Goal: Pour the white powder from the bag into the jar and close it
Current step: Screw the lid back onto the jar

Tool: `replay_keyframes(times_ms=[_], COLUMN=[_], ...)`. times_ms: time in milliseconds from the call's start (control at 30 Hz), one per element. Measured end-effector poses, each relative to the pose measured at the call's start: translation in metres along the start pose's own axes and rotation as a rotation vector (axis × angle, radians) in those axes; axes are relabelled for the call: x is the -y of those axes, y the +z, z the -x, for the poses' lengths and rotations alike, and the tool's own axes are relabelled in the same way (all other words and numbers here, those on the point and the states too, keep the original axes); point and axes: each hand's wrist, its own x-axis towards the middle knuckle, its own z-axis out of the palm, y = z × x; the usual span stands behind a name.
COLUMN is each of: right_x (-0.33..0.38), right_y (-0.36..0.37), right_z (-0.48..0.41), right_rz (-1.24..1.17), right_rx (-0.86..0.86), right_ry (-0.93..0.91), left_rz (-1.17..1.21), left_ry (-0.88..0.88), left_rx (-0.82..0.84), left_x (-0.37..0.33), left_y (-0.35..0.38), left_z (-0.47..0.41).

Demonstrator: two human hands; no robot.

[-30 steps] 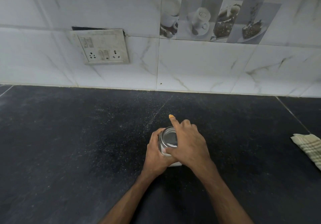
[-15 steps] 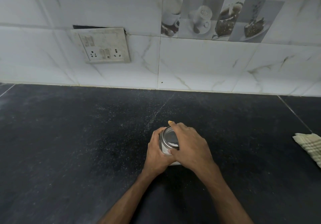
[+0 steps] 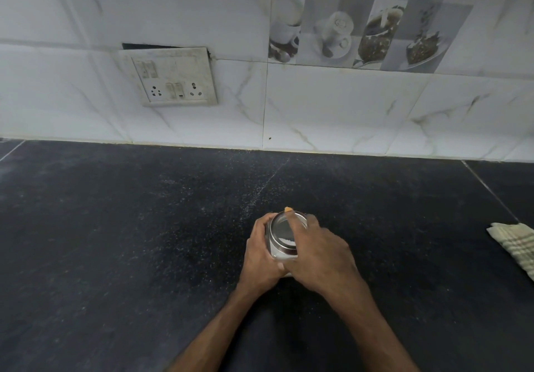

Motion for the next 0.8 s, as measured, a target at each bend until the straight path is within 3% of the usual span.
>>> replay_keyframes(times_ms=[133, 300, 433, 533, 700, 800], right_x=[-0.002, -0.001, -0.003, -0.001, 0.004, 0.003], right_y=[-0.011, -0.007, -0.012, -0.016, -0.002, -0.004], right_z=[-0.002, 0.002, 0.014, 0.005, 0.004, 0.012], right_rz=[-0.04, -0.023, 0.006, -0.023, -0.05, 0.012], right_rx=[-0.07, 0.075, -0.038, -0.113, 0.068, -0.046], right_ry=[-0.02, -0.004, 0.054, 0.001, -0.025, -0.015], left_rz=[-0.009, 0.004, 0.01, -0.022, -0.022, -0.022], left_ry=[0.002, -0.007, -0.009, -0.005, -0.021, -0.034], left_rx=[-0.005, 0.002, -0.003, -0.007, 0.009, -0.003], left_x=[-0.001, -0.002, 0.0, -0.002, -0.004, -0.004], left_y=[0.0, -0.001, 0.0, 0.0, -0.001, -0.002], left_z=[0.0, 0.001, 0.001, 0.002, 0.003, 0.003])
